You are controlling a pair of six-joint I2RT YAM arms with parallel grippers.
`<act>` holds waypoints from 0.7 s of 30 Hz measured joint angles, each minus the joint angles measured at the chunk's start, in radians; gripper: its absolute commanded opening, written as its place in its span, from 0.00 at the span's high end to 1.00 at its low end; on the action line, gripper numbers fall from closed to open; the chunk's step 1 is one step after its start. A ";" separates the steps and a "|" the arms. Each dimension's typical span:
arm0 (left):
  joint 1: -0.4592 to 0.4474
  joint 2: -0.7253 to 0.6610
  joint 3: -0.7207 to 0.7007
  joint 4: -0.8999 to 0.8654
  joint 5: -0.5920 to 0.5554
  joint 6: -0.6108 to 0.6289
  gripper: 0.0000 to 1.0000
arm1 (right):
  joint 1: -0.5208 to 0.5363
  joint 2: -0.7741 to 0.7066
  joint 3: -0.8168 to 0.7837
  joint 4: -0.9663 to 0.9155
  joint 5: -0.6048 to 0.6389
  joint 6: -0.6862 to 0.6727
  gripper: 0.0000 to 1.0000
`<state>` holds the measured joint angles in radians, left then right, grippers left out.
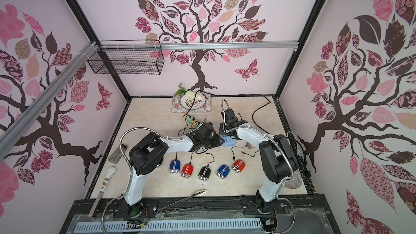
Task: Unplug the electric shaver
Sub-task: Remove the plug from the socket.
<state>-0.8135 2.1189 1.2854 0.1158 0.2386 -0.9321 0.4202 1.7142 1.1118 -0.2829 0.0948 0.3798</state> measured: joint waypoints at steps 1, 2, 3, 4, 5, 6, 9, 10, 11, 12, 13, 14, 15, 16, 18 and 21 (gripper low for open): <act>0.000 0.002 0.000 0.006 0.003 -0.004 0.61 | 0.002 0.003 0.000 -0.002 0.002 -0.002 0.60; 0.000 0.002 0.000 0.010 0.005 -0.006 0.62 | 0.003 0.005 0.000 -0.005 0.005 -0.003 0.61; 0.000 0.003 0.000 0.012 0.008 -0.010 0.63 | 0.003 0.008 0.000 -0.008 0.007 -0.004 0.61; 0.000 0.003 0.000 0.016 0.010 -0.013 0.66 | 0.004 0.011 0.001 -0.010 0.008 -0.006 0.61; 0.001 0.003 0.000 0.017 0.010 -0.014 0.66 | 0.004 0.014 0.001 -0.013 0.009 -0.007 0.62; 0.002 0.003 0.000 0.019 0.010 -0.016 0.67 | 0.004 0.016 0.001 -0.015 0.010 -0.007 0.62; 0.003 0.005 0.000 0.026 0.010 -0.022 0.69 | 0.004 0.017 0.002 -0.024 0.013 -0.011 0.64; 0.003 0.005 0.000 0.028 0.010 -0.024 0.70 | 0.004 0.017 0.002 -0.026 0.016 -0.012 0.65; 0.003 0.005 0.000 0.029 0.010 -0.026 0.71 | 0.004 0.017 0.002 -0.027 0.017 -0.014 0.65; 0.003 0.005 0.000 0.029 0.010 -0.028 0.72 | 0.004 0.017 0.003 -0.028 0.019 -0.016 0.66; 0.003 0.005 0.000 0.031 0.010 -0.031 0.72 | 0.004 0.017 0.003 -0.030 0.022 -0.018 0.67; 0.003 0.005 0.000 0.031 0.010 -0.032 0.72 | 0.004 0.017 0.005 -0.033 0.025 -0.019 0.67; 0.003 0.005 0.000 0.032 0.010 -0.033 0.72 | 0.004 0.017 0.007 -0.037 0.028 -0.022 0.68; 0.003 0.005 0.000 0.032 0.010 -0.034 0.73 | 0.003 0.017 0.008 -0.040 0.031 -0.023 0.69; 0.003 0.005 -0.001 0.032 0.010 -0.034 0.73 | 0.003 0.017 0.008 -0.042 0.034 -0.026 0.69; 0.003 0.005 -0.001 0.032 0.010 -0.035 0.72 | 0.003 0.017 0.009 -0.043 0.036 -0.029 0.71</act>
<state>-0.8101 2.1235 1.2846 0.1478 0.2489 -0.9668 0.4236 1.7309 1.1206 -0.3264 0.1310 0.3511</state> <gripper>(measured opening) 0.276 0.316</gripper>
